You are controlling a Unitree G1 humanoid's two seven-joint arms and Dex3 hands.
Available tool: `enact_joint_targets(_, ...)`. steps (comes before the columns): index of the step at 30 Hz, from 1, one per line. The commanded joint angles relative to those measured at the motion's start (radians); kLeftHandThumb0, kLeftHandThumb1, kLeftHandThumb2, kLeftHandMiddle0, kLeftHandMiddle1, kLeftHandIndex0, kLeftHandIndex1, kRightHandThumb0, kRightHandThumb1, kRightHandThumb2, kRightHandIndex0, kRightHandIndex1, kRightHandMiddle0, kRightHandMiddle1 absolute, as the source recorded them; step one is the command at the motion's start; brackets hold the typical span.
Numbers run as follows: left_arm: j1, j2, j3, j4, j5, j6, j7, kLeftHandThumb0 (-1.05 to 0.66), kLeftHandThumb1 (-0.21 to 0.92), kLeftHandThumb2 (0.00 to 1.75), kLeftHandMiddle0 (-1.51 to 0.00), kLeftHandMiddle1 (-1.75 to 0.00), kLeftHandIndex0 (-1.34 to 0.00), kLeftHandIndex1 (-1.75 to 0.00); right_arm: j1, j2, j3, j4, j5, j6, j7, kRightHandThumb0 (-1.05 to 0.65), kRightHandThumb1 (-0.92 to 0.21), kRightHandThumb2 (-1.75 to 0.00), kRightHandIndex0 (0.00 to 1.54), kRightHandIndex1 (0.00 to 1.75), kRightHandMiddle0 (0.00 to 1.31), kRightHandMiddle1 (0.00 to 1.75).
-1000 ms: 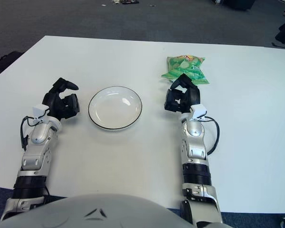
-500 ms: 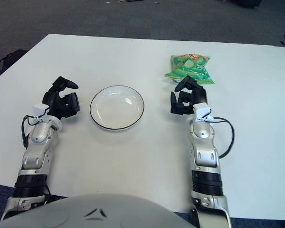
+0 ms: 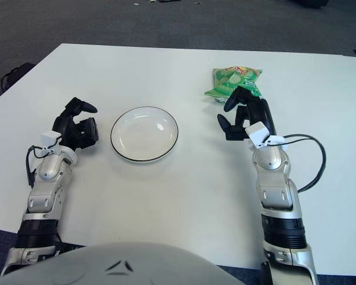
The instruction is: Put the snack into the plate.
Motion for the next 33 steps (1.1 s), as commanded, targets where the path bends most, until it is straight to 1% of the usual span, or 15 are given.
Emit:
enact_joint_targets(1,0.083,-0.032,-0.006,0.058,0.008,-0.013,0.007,-0.44,0.44,1.16,-1.21,-1.75,-0.51,-1.75,-0.047,-0.070,-0.005,0.053,-0.055,-0.021,0.010,-0.46,-0.40,-1.21,1.05,1.75,0.55,1.75)
enact_joint_targets(5,0.082,-0.030,-0.003,0.060,0.005,-0.014,0.004,-0.44,0.43,1.17,-1.21,-1.75,-0.52,-1.75,-0.047,-0.088,-0.006,0.060,-0.070,-0.039,0.008,-0.45,-0.42,-1.18,1.05,1.75,0.53,1.75)
enact_joint_targets(9,0.082,-0.030,0.001,0.062,0.001,-0.012,0.003,-0.44,0.43,1.17,-1.20,-1.75,-0.52,-1.75,-0.061,-0.111,-0.018,0.084,-0.062,-0.053,0.016,-0.44,-0.45,-1.14,1.04,1.75,0.51,1.75)
enact_joint_targets(13,0.082,-0.033,0.003,0.065,0.002,-0.014,0.005,-0.44,0.43,1.17,-1.21,-1.75,-0.52,-1.75,-0.109,-0.149,-0.024,0.169,-0.060,-0.098,0.022,-0.43,-0.49,-1.10,1.04,1.75,0.48,1.75)
enact_joint_targets(24,0.075,-0.034,0.005,0.079,0.005,-0.016,0.009,-0.44,0.45,1.15,-1.20,-1.75,-0.51,-1.75,-0.181,-0.214,-0.005,0.300,-0.083,-0.192,0.026,-0.42,-0.54,-1.03,1.00,1.75,0.44,1.75)
enact_joint_targets(27,0.074,-0.034,0.006,0.080,0.004,-0.016,0.009,-0.43,0.46,1.13,-1.19,-1.75,-0.50,-1.75,-0.198,-0.226,0.001,0.329,-0.087,-0.215,0.025,-0.41,-0.55,-1.02,0.96,1.75,0.43,1.75)
enact_joint_targets(33,0.073,-0.035,0.008,0.083,-0.004,-0.018,0.003,-0.43,0.47,1.13,-1.17,-1.75,-0.49,-1.75,-0.251,-0.257,0.029,0.421,-0.129,-0.274,0.000,-0.40,-0.58,-0.97,0.81,1.75,0.41,1.75)
